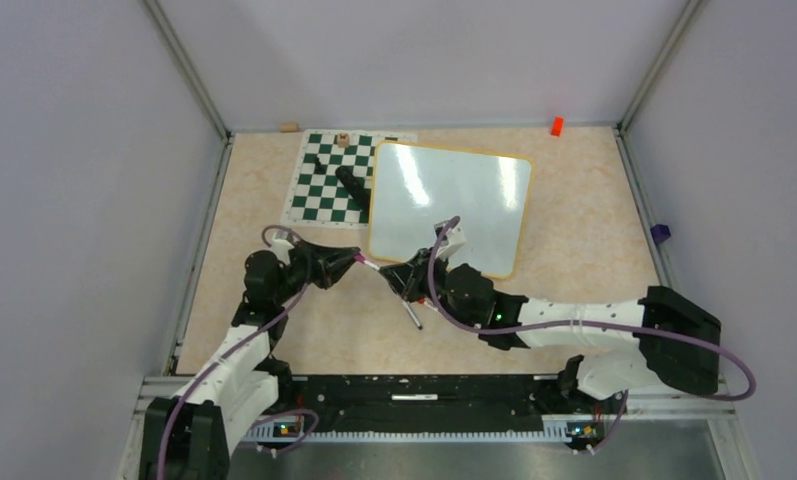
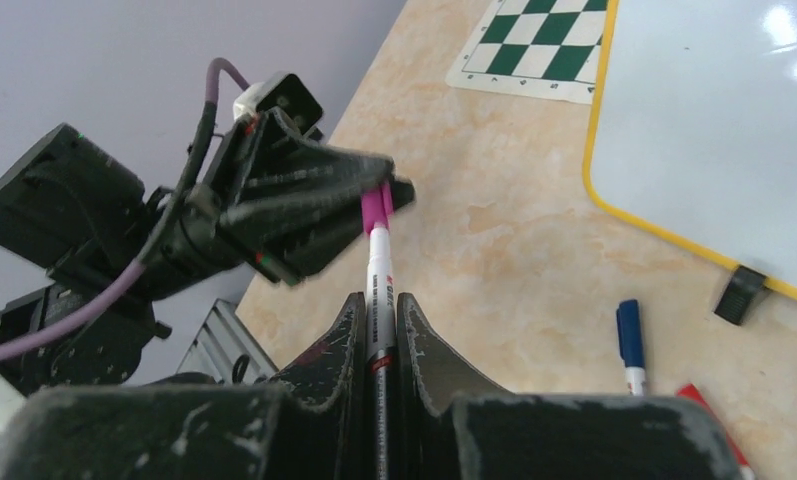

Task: Write a sentence on the whiteboard
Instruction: Open the pen cap, then place the pen cap at the center of the board.

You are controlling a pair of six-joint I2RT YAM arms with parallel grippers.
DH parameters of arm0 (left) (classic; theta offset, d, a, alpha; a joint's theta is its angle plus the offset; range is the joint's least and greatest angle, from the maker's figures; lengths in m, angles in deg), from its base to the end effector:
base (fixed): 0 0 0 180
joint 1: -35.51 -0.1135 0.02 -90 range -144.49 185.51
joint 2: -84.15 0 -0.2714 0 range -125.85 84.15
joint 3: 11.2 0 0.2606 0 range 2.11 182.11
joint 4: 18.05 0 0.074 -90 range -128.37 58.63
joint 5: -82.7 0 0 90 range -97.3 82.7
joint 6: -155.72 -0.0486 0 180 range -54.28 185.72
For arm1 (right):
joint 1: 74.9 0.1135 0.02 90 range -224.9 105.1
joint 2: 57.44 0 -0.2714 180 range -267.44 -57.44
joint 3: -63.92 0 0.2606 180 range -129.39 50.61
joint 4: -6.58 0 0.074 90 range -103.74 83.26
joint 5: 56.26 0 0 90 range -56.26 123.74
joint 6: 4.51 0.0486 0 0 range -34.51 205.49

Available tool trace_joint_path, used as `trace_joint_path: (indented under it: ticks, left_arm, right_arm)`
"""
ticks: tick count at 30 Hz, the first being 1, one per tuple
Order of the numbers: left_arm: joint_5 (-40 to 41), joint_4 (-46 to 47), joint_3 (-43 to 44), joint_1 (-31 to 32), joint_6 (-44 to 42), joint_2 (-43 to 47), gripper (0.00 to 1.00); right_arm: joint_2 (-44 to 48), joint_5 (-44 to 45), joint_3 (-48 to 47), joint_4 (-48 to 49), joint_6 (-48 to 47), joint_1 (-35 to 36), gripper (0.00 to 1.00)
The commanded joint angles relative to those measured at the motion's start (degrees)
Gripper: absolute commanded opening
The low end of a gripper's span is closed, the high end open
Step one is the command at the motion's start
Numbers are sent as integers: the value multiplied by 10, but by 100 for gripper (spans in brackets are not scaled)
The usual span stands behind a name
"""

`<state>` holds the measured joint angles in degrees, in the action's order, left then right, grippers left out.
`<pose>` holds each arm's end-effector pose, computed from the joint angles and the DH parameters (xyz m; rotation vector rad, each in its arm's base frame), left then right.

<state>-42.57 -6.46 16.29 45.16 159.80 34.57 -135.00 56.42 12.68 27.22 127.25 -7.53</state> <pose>0.1898 -0.0607 0.2014 -0.9788 1.8878 -1.7484 0.1379 0.2820 0.2512 -0.0783 1.7845 1.0922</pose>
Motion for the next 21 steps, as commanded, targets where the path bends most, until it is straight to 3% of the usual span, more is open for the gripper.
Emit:
trace_joint_path:
  ticks: [1,6,11,16,21]
  left_arm:
    - [3,-5,-6,-123,-82,-6,0]
    - [-50,-37,12,-210,-150,-56,0]
    - [-64,-119,44,-215,-255,-92,0]
    - [14,-289,70,-205,-402,-69,0]
    - [63,-312,31,-192,-439,-17,0]
  right_arm:
    - [98,28,35,-83,20,-2,0]
    - [202,43,88,-173,27,-3,0]
    - [265,73,108,-230,18,-10,0]
    - [247,98,68,-304,-28,-25,0]
    - [193,99,8,-372,-82,-26,0]
